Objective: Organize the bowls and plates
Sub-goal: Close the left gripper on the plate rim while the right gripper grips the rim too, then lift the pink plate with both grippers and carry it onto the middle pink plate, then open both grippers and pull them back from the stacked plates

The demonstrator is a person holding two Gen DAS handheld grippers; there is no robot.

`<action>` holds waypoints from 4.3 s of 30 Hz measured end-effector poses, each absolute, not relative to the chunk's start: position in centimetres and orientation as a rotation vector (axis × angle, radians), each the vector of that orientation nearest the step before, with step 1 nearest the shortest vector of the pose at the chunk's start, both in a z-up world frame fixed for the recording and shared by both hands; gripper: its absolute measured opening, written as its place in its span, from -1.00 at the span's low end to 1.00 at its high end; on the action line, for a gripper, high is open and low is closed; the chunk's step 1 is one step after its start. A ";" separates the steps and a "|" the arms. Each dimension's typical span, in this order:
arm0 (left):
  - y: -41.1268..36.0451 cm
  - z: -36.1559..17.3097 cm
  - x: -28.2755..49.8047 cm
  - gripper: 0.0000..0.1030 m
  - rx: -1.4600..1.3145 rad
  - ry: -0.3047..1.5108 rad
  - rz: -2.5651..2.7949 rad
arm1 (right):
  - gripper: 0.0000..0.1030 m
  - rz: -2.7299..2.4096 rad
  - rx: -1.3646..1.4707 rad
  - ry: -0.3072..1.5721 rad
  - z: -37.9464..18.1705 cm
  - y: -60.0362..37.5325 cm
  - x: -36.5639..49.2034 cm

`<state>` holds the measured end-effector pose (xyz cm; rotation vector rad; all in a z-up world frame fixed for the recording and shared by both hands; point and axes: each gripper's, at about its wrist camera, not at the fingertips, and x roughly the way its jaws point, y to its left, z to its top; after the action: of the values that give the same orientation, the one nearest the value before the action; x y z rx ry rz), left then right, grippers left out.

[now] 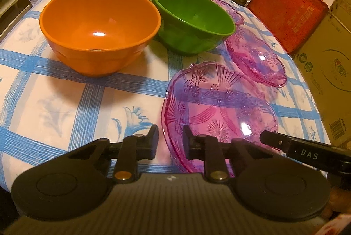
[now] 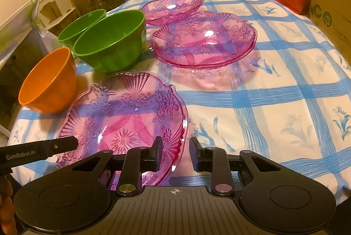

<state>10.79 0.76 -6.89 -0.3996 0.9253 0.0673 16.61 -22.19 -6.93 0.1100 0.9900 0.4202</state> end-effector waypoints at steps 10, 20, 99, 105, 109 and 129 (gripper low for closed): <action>0.5 -6.3 10.4 -0.70 -0.379 0.916 0.076 | -0.77 0.428 0.129 0.989 -6.7 -22.6 16.2; 0.0 -4.8 9.7 -0.72 -0.370 0.890 0.059 | -0.77 0.416 0.136 0.962 -5.3 -23.4 15.1; -10.3 -4.0 25.4 -0.24 -0.301 0.832 0.064 | -0.07 0.372 0.090 0.795 -4.9 -31.0 33.0; -10.5 -2.9 23.0 -0.23 -0.319 0.817 0.056 | -0.03 0.323 0.176 0.813 -3.7 -32.5 30.0; -10.4 -2.4 21.2 -0.23 -0.324 0.820 0.058 | -0.02 0.302 0.200 0.833 -2.9 -32.6 27.3; -8.3 0.3 12.2 -0.14 -0.290 0.808 0.026 | 0.02 0.269 0.141 0.893 -0.3 -29.8 15.8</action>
<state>12.22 -8.29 0.33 -0.2900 0.8078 0.0261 15.77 -29.82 -0.31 0.1408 0.8926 0.2688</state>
